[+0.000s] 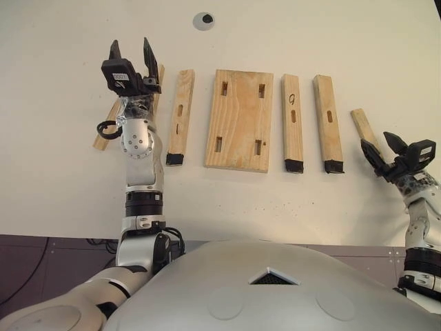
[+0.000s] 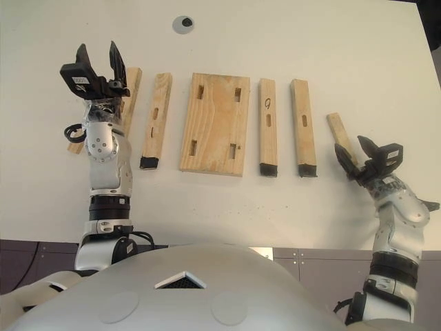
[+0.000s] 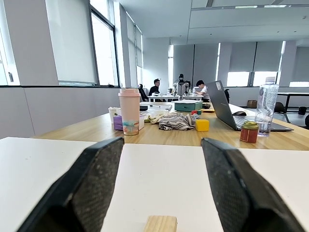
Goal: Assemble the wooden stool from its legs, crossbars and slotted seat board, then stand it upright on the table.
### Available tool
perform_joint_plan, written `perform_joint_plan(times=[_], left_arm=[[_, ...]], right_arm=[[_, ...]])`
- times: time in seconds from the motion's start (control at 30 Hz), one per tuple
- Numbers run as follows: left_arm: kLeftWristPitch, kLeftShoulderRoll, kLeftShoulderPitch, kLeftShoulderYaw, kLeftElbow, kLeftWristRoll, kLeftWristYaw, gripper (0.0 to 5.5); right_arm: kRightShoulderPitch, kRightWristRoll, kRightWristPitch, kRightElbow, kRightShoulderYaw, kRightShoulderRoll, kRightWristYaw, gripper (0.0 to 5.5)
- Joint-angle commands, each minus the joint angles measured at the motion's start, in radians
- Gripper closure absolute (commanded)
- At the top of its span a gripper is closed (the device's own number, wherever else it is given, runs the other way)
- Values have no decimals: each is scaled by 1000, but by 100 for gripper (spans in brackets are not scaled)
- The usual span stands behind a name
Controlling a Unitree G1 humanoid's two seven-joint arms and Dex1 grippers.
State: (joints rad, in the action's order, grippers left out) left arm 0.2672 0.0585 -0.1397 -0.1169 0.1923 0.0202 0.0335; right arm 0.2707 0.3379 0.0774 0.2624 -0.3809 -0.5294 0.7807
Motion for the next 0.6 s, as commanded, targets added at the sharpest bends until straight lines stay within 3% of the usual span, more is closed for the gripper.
perform_joint_plan(times=[0.03, 0.37, 0.47, 0.53, 0.6], left_arm=[[0, -4, 11, 7, -11, -6, 3, 256], [2, -7, 21, 7, -13, -3, 11, 260], [-14, -11, 16, 3, -13, 11, 10, 260], [-59, -20, -1, 11, -40, 77, -47, 260], [-231, -39, -9, 42, -184, 311, -190, 260]], right_arm=[[15, -25, 8, 76, 3, -33, 16, 237], [-27, -58, 174, 344, 45, -34, 115, 409], [-71, -53, 210, 404, 69, -14, 124, 419], [-203, -32, 247, 453, 78, 26, 112, 419], [-378, 0, 272, 359, 101, 99, 57, 419]])
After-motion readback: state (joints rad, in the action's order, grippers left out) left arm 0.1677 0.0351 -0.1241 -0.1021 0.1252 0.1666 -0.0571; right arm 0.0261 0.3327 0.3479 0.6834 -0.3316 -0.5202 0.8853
